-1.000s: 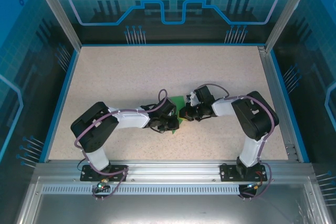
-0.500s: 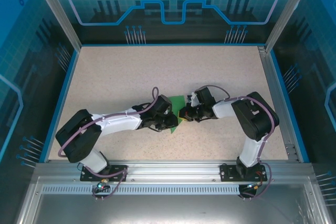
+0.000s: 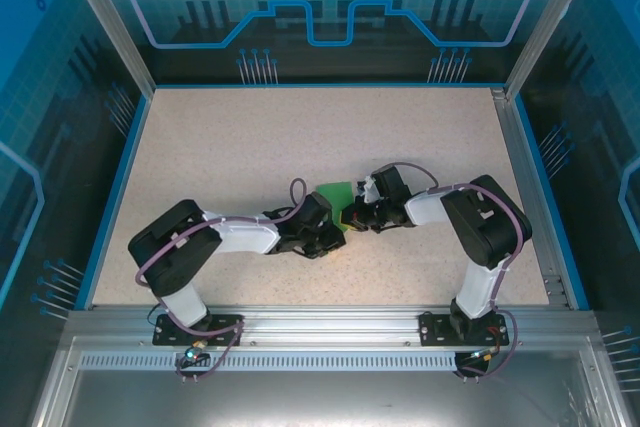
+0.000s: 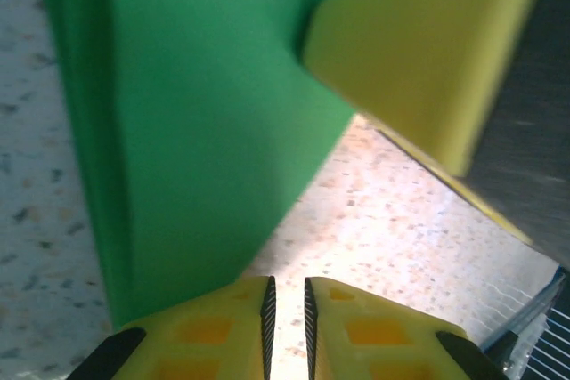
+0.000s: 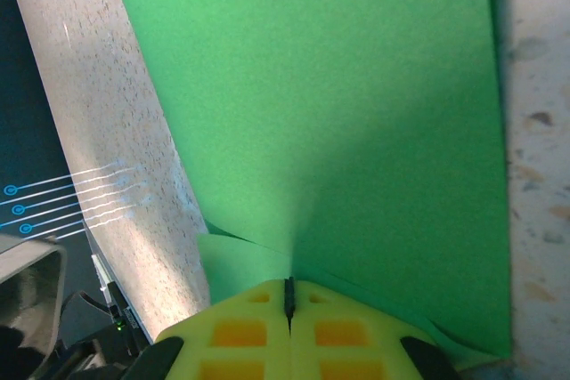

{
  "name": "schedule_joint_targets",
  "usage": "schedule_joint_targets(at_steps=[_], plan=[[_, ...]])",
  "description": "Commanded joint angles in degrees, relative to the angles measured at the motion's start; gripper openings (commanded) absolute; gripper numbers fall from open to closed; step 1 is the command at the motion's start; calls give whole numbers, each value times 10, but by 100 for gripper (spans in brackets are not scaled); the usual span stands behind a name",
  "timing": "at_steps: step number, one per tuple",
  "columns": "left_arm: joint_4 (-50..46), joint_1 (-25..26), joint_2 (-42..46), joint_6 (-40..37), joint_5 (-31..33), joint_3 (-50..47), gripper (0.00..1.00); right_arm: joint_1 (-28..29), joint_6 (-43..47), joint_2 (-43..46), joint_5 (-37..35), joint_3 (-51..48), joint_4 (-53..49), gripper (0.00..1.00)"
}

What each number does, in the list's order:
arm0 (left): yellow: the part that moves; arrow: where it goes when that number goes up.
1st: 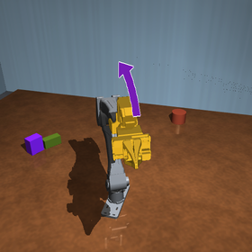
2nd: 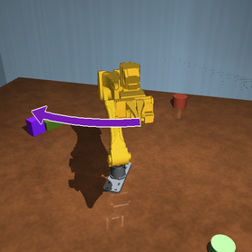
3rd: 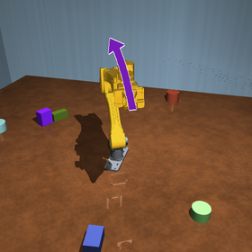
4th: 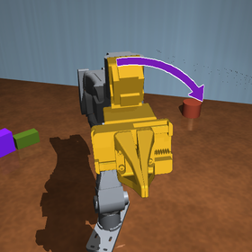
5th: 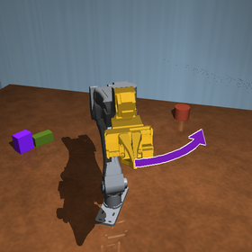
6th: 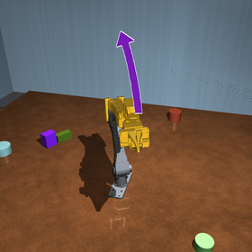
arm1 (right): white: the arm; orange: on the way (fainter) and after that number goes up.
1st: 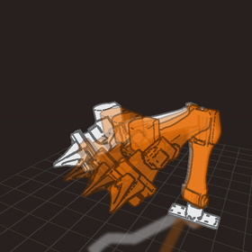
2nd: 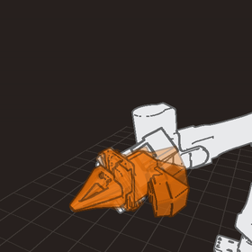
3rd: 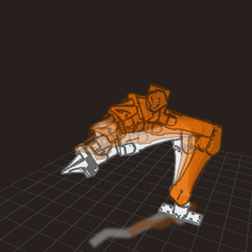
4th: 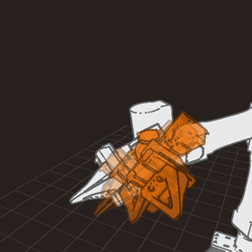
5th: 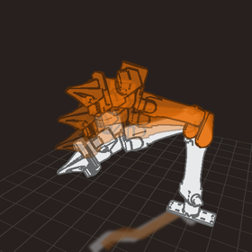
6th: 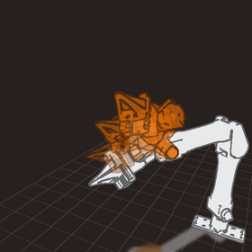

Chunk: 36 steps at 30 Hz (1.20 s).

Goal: Fold a paper plane with a square sheet of paper (pick it up from the middle)
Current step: Third fold the triangle at the center of the table.

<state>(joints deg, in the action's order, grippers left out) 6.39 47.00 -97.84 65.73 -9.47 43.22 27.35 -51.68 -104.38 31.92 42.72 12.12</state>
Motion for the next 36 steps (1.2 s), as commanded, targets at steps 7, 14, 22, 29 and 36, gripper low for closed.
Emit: schedule_joint_targets(at_steps=[7, 14, 22, 29, 36], plan=[[33, 2, -6, 45, 25, -61, 21, 3, -3, -24, -39, -19, -47, 4], [63, 3, 55, 16, 5, -64, 23, 3, -1, -26, -40, -19, -49, 4], [81, 3, 21, 18, 38, -32, 23, 3, -4, -25, -40, -20, -47, 5], [51, 3, -22, 66, 59, -51, 22, 3, -2, -24, -39, -26, -47, 5], [70, 5, 4, 162, 43, -140, 22, 3, -1, -26, -44, -27, -52, 5]])
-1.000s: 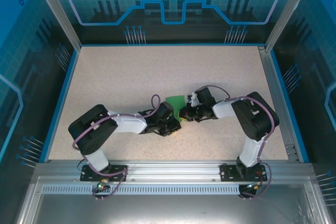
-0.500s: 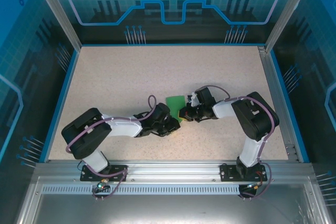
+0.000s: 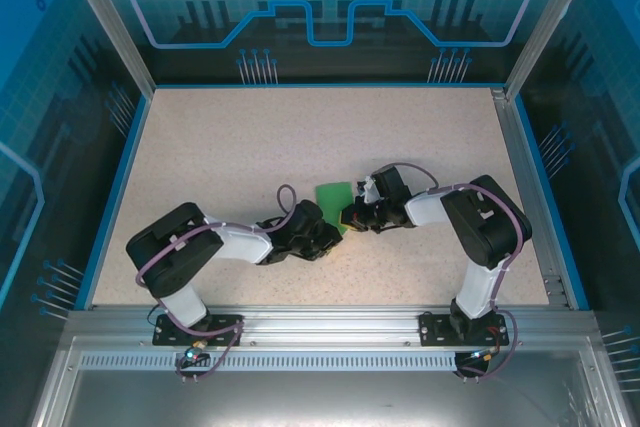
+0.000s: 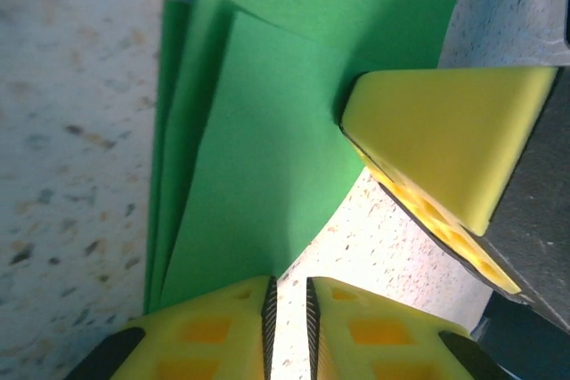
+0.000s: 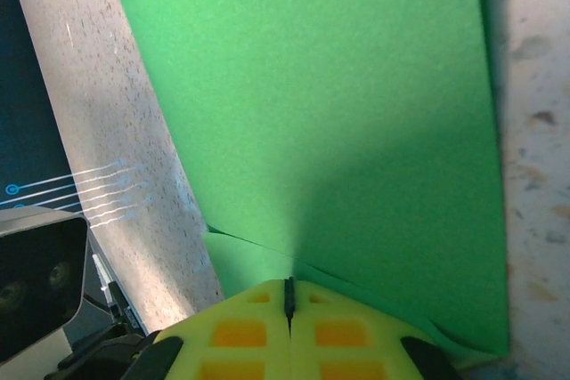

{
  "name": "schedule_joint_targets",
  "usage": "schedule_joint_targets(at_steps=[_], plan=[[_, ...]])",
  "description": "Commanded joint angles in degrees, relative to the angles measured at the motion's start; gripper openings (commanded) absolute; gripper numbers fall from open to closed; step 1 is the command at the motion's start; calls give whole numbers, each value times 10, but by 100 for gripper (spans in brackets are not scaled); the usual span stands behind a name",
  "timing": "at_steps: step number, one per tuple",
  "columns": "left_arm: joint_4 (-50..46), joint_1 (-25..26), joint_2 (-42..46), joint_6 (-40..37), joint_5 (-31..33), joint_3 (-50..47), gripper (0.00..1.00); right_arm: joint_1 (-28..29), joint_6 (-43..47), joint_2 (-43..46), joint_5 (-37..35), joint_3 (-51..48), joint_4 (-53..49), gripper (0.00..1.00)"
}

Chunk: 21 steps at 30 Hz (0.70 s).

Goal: Fold a paper plane with a square sheet of paper (pick it up from the middle)
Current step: Third fold the triangle at the center of the table.

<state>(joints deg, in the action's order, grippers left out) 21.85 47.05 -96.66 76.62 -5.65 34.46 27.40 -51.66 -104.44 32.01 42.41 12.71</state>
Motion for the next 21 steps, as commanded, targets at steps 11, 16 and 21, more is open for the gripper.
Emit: schedule_joint_targets(at_steps=[11, 16, 21], plan=[[-128, 7, 1, 28, -42, -51, 23, 3, -1, -32, -44, -19, -59, 4], [-180, 7, 21, 2, -47, -50, 23, 3, -1, -33, -44, -15, -62, 4], [-237, 7, 43, -47, -59, -29, 24, 3, 0, -33, -44, -15, -65, 4]])
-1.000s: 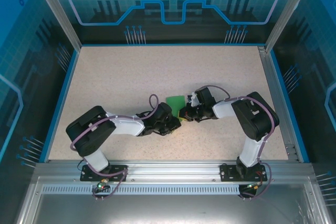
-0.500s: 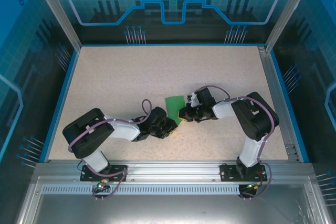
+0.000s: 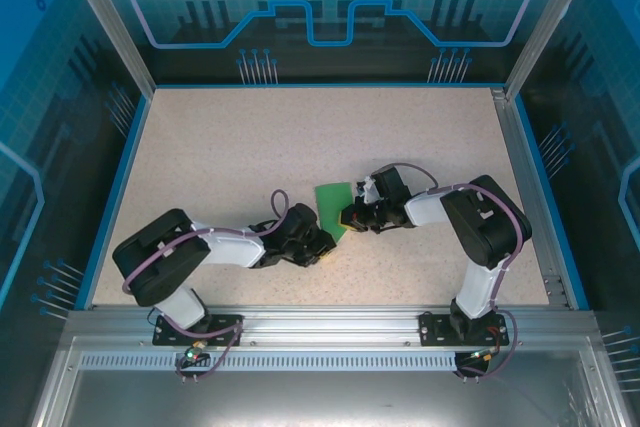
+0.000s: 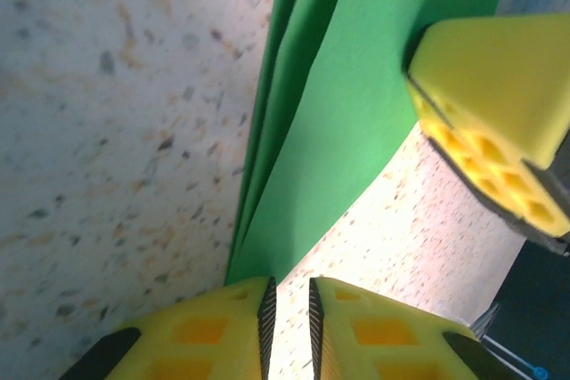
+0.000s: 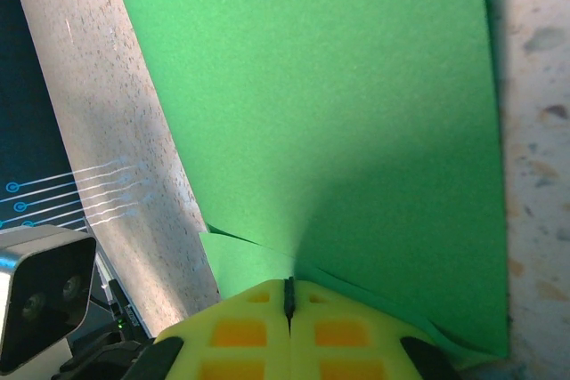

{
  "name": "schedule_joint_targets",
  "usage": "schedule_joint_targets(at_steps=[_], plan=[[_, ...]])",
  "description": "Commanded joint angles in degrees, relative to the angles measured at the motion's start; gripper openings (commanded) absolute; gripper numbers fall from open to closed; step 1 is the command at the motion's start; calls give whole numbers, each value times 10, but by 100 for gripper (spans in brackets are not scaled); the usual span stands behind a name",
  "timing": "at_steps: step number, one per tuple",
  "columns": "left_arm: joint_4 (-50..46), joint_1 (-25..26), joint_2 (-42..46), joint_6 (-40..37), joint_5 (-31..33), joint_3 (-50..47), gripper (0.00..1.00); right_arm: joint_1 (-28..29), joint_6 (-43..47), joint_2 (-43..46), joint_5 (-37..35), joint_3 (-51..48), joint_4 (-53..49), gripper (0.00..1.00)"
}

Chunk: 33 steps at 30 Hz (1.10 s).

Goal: Fold a paper plane with a square sheet of paper (pick it up from the middle)
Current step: Third fold the triangle at the center of the table.

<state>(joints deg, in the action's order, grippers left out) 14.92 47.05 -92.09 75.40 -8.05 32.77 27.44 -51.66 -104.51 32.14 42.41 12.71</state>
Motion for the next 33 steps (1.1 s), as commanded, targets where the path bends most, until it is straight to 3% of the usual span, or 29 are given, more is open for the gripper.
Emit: schedule_joint_targets(at_steps=[1, 12, 18, 25, 33], plan=[[-173, 7, 1, -40, -35, -12, 24, 2, 1, -33, -45, -15, -65, 4], [-195, 0, 57, -89, -11, 62, 25, 4, -32, -19, -35, -28, -38, 4], [-168, -9, 21, -99, -3, 117, 25, 4, -33, -15, -33, -21, -41, 5], [-119, -25, -33, -86, 9, 114, 23, 3, -32, -9, -33, -12, -47, 5], [-187, -31, -74, -91, 49, 111, 19, 3, -19, 6, -27, 11, -68, 7]])
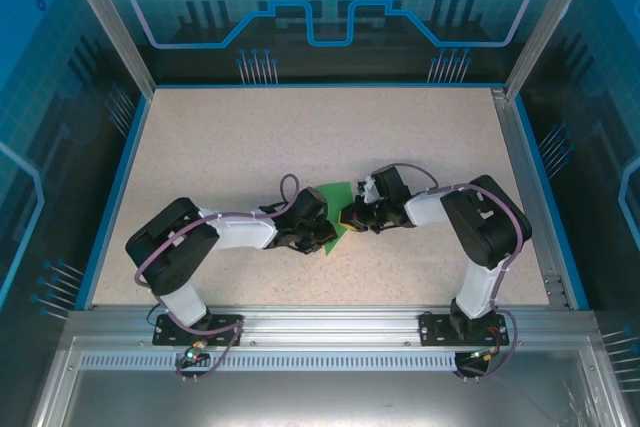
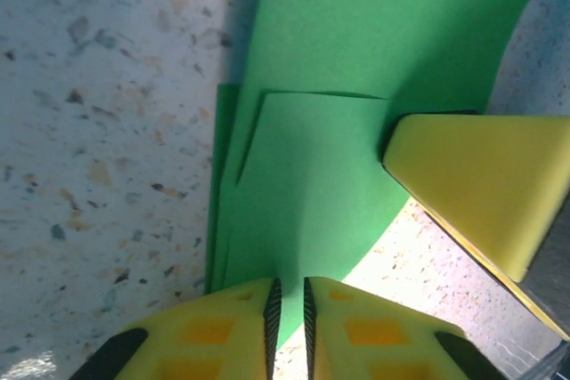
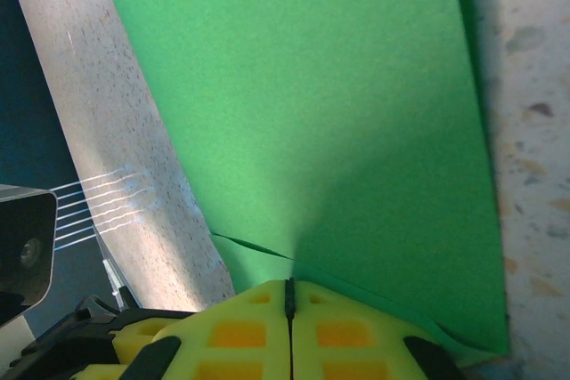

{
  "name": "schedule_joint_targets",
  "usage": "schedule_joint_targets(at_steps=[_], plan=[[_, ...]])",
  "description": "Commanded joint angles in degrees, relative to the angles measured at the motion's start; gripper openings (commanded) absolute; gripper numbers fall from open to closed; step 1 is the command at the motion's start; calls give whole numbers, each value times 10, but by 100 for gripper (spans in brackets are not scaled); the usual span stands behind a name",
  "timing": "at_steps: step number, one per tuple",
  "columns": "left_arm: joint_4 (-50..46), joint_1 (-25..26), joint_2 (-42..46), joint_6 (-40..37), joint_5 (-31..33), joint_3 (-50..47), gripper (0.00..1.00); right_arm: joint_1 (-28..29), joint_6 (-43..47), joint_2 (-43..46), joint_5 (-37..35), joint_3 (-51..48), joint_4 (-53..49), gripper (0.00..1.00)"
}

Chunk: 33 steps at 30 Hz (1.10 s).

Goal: Fold a paper plane with a square sheet of paper (pick it up from the middle)
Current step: Third fold the triangle at the center of the table.

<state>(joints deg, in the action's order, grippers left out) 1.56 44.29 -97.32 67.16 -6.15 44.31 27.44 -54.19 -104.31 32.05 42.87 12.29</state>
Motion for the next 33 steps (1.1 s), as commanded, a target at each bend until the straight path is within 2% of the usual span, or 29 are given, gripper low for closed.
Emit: schedule_joint_targets(at_steps=[1, 10, 15, 18, 23, 33], plan=[[-67, -3, -29, -10, 32, -7, 18, 2, 7, 10, -25, 11, -68, 7], [-78, -3, -15, -13, 55, -69, 15, 2, 48, 91, -34, 7, -80, 7], [-87, -3, -16, -22, 54, -62, 15, 25, 39, 65, -39, -2, -62, 5], [-92, -3, -16, -23, 55, -55, 15, 27, 24, 43, -37, -20, -18, 5], [-107, -3, -15, -34, 58, -46, 15, 22, 31, 13, -60, -24, -20, 4], [-107, -3, -19, -36, 59, -59, 14, -71, 54, 2, -76, -52, 18, 4]])
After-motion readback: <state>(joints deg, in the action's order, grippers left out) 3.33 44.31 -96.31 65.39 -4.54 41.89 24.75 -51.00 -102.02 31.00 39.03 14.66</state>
